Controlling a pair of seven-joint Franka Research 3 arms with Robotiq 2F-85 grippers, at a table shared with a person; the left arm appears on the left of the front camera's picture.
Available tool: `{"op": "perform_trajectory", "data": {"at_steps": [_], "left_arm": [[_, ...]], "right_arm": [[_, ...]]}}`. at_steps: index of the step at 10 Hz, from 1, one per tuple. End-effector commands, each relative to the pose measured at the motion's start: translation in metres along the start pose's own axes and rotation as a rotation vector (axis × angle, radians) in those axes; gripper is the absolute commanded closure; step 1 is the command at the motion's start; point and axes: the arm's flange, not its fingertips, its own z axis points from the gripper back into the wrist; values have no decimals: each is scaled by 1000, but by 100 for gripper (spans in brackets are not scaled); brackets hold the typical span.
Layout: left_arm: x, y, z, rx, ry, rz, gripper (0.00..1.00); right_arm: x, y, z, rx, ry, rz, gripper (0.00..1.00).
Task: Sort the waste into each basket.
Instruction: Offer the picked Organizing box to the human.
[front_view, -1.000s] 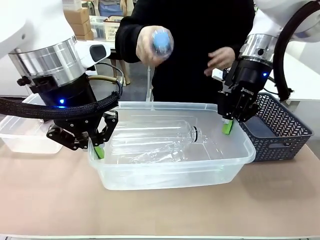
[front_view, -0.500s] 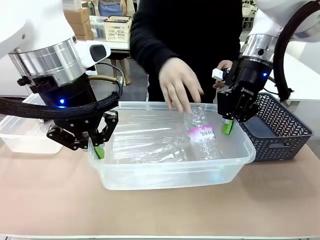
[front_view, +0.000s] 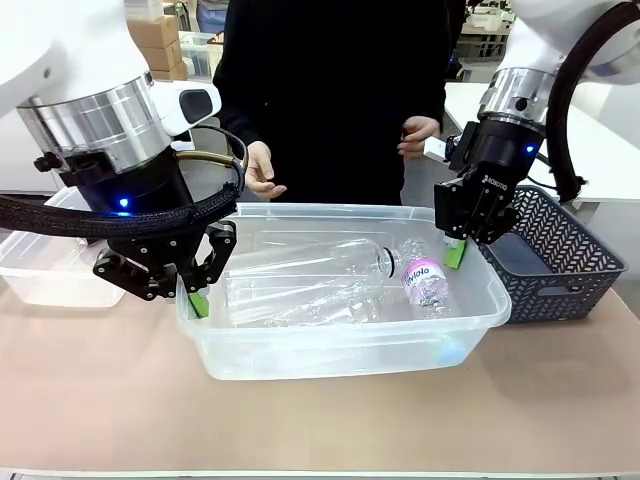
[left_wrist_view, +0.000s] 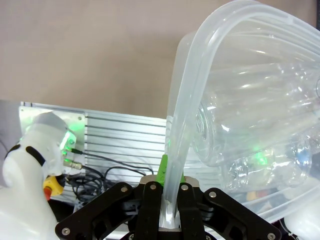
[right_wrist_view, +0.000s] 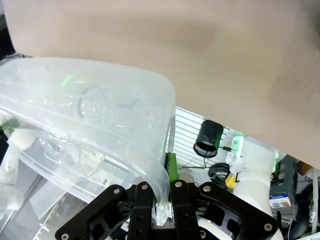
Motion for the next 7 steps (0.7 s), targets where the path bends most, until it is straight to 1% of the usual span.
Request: {"op": "perform_trajectory", "data": {"at_steps": [1,4,5,6,7], "left_arm": [[1,3,4,-16,-6,12,100],[1,3,4,-16,-6,12,100],[1,3,4,-16,-6,12,100],[0,0,0,0,0,0,96],[40,-10,8,4,-1,-25,96]], "right_arm": [[-4,0,2,3,3,2,100],[-4,0,2,3,3,2,100],[0,0,0,0,0,0,95],[24,2,18,1,57,-23,95],[49,8,43,-23,76,-2,95]]}}
